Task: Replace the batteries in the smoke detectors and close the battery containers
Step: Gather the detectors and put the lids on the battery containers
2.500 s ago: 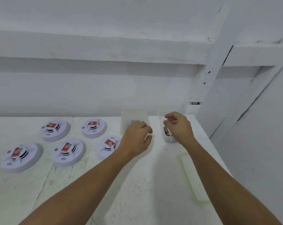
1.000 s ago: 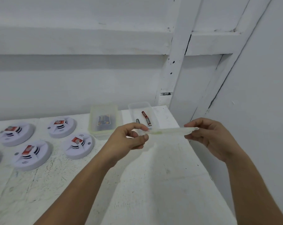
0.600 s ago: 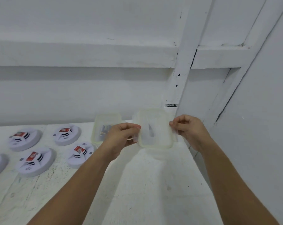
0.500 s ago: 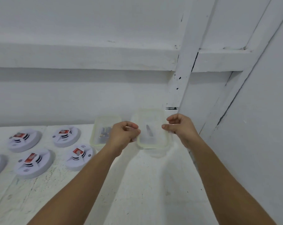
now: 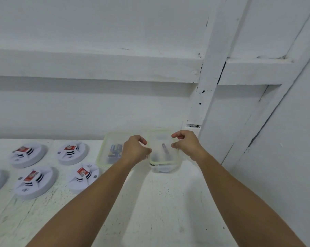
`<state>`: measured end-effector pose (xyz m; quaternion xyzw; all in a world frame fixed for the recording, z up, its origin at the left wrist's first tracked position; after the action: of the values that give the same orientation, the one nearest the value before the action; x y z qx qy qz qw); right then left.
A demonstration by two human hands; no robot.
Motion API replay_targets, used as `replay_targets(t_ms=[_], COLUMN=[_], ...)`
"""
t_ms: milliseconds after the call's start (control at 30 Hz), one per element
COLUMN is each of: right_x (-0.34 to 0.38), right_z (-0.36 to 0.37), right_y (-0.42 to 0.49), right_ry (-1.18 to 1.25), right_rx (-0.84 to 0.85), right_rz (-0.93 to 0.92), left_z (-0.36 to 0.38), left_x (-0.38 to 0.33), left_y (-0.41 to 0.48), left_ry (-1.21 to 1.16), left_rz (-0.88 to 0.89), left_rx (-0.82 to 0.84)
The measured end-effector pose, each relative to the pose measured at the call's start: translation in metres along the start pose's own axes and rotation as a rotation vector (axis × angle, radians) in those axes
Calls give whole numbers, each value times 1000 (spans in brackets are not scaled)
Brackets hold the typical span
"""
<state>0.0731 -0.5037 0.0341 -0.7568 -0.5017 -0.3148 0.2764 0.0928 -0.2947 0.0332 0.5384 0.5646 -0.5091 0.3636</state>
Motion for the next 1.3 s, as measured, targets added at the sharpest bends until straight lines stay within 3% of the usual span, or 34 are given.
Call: replay_targets(t_ms=[400, 667, 867, 1000, 1067, 1167, 1300], right_x=[-10, -12, -12, -22, -25, -28, -27], right_z=[12, 14, 18, 24, 26, 28, 29], right_y=[-6, -14, -15, -14, -13, -12, -12], right_ry=[21, 82, 77, 215, 246, 249, 228], right_rx=[31, 39, 126, 181, 180, 168, 147], right_rz=[18, 33, 119, 233, 265, 269, 211], left_z=[5, 18, 15, 17, 18, 21, 24], left_x=[1, -13, -9, 5, 10, 17, 23], left_y=[-4, -13, -7, -7, -9, -12, -9], left_ry=[158, 391, 347, 80, 54, 76, -67], left_rz=[3, 79, 17, -106, -105, -62, -105], left_rx=[29, 28, 49, 61, 21, -18, -17])
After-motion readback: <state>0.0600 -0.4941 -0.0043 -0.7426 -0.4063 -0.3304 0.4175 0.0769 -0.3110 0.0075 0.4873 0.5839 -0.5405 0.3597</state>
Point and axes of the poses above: each hand's wrist, its own y-axis towards the middle knuckle, its own z-axis out of the palm, x = y × z, the point moved 6 cm from there along y, towards the middle knuckle, and after that the axes turned 14 degrees about -y, right-handed, at the moved point
